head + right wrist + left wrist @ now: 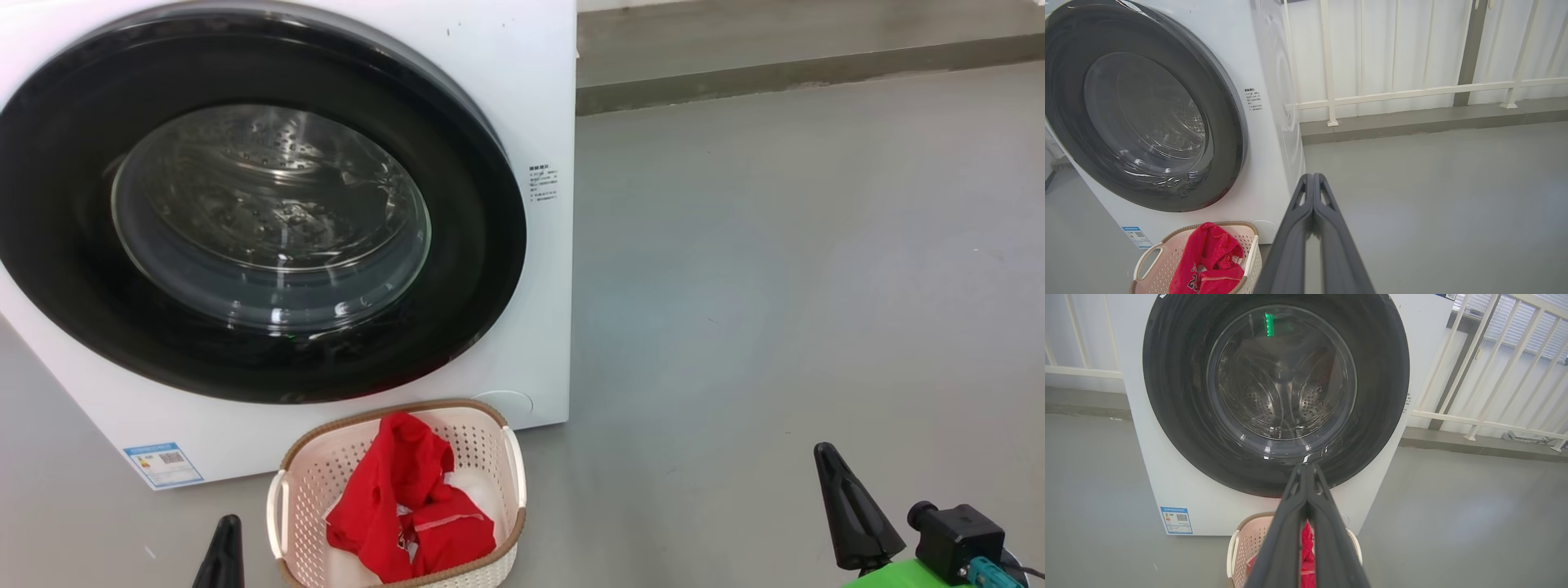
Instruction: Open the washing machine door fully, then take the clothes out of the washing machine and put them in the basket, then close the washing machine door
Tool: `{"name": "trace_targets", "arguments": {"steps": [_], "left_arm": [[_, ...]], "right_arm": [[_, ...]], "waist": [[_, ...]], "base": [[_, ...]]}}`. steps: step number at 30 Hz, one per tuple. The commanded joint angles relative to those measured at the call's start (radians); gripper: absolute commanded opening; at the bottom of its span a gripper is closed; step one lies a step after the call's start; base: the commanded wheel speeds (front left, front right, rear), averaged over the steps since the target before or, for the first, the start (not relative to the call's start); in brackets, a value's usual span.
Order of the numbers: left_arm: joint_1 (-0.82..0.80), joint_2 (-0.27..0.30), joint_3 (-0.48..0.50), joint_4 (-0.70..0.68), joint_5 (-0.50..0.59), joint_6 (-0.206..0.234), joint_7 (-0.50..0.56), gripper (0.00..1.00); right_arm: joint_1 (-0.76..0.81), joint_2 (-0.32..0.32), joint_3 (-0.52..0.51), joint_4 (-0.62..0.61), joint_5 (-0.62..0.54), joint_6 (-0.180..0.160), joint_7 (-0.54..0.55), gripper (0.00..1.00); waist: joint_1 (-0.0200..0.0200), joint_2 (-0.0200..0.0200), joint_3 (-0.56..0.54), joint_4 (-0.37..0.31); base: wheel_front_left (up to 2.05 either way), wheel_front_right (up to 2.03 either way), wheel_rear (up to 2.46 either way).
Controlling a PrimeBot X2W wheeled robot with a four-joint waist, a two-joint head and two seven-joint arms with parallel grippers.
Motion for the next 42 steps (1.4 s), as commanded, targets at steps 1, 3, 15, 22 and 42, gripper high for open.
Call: {"name": "trace_targets", "arguments": {"steps": [1,3,15,22,42], "left_arm": [[-0.031,0.012,0.004,-0.019,-0.025,-0.001,0.005,0.00],[-0.035,0.013,0.003,-0.017,-0.048,-0.001,0.009,0.00],[-0.059,0.015,0.000,-0.002,-0.196,-0.003,0.044,0.00],[-0.072,0.016,-0.001,0.007,-0.276,-0.004,0.064,0.00],[-0.108,0.018,-0.002,0.032,-0.492,-0.006,0.119,0.00]], "right_arm": [[-0.036,-0.008,-0.002,-0.024,0.029,0.000,0.005,0.00],[-0.039,-0.009,-0.002,-0.023,0.053,0.000,0.010,0.00],[-0.057,-0.015,-0.006,-0.017,0.206,-0.001,0.045,0.00],[-0.066,-0.018,-0.008,-0.014,0.288,-0.001,0.064,0.00],[-0.093,-0.024,-0.017,-0.005,0.509,-0.002,0.117,0.00]], "waist": [[0.0006,-0.0001,0.002,0.001],[-0.0002,-0.0001,0.004,0.003],[-0.0003,-0.0001,0.014,0.013],[-0.0003,-0.0001,0.019,0.019],[-0.0003,-0.0001,0.032,0.034]], "base": [[0.00,0.00,0.00],[0.00,0.00,0.00],[0.00,0.00,0.00],[0.00,0.00,0.00],[0.00,0.00,0.00]]}}
